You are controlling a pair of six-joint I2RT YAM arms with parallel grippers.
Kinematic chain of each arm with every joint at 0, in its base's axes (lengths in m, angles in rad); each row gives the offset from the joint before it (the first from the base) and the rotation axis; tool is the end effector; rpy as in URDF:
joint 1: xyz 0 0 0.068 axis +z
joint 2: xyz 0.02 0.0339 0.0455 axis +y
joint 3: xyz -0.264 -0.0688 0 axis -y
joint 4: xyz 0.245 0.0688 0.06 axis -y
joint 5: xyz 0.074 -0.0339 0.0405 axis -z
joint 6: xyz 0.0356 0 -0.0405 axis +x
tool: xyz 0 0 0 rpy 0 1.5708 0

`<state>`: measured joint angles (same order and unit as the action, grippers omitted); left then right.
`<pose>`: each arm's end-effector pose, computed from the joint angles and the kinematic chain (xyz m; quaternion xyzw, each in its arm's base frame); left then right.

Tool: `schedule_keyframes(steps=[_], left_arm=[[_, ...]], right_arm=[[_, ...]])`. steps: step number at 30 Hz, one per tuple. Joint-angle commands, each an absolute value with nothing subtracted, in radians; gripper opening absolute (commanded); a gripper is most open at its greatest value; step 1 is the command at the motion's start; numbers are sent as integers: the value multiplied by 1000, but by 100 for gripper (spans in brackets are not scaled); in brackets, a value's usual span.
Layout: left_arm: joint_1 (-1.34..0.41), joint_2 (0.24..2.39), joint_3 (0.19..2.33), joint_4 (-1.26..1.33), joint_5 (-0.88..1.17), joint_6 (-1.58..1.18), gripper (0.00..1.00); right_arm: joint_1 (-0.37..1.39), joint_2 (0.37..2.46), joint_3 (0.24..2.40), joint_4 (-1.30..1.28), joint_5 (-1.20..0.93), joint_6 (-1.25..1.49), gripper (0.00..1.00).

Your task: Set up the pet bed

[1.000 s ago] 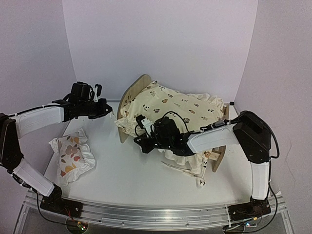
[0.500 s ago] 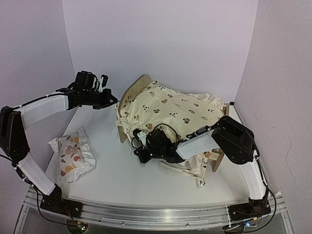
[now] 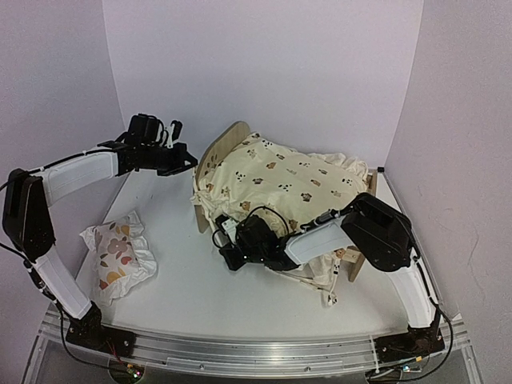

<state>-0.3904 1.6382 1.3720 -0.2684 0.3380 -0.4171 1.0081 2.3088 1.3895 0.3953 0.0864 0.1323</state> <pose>0.3492 -0.1565 0.3155 0.0719 0.8574 -0.3262 0.3915 0.2633 0.4117 0.0956 -0.3474 0.7928 0.2381 0.4405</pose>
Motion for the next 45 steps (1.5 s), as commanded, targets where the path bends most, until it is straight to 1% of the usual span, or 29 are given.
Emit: schedule_keyframes(steps=[1,3,4,6,9,11,13,15,17,20,24,27,32,36,39,42,45], left_arm=[[-376,1504,1357,-157,292,-398,12],[-376,1456,1305,-177,293,-398,25],[-377,1435,1273,-197,292,-399,30],[-377,1379,1208,-228,289,-414,36],[-384,1264,1060,-231,289,-457,40],[-387,1168,947,-235,244,-491,43],[-389,1081,860,-255,188,-523,44],[-392,1019,803,-253,179,-529,49],[-399,1000,771,-248,185,-520,53],[-423,1007,733,-209,202,-516,54],[-515,1070,743,-151,177,-521,50],[-647,1147,788,-110,127,-510,48],[-836,1271,902,-69,80,-424,48],[-967,1381,1021,-83,11,-313,48],[-1034,1460,1111,-103,-82,-248,47],[-1049,1496,1159,-99,-77,-240,47],[-1055,1509,1187,-89,-67,-243,48]], right_arm=[[1047,2222,1391,198,12,101,17],[1063,2175,1385,136,8,89,37],[1069,2144,1382,107,8,80,43],[1081,2089,1377,44,-17,64,46],[1088,2002,1381,-71,-46,52,52],[1088,1932,1390,-161,-18,54,57],[1088,1864,1392,-233,74,62,62],[1087,1791,1400,-305,199,64,69],[1082,1721,1417,-381,363,62,76],[1042,1638,1423,-486,550,73,81],[872,1514,1373,-590,605,183,82],[781,1436,1334,-663,639,245,82],[739,1347,1283,-748,617,312,79],[715,1304,1235,-804,655,357,77],[621,1293,1192,-807,595,407,75],[529,1303,1170,-807,535,426,73],[491,1318,1164,-807,512,429,73]])
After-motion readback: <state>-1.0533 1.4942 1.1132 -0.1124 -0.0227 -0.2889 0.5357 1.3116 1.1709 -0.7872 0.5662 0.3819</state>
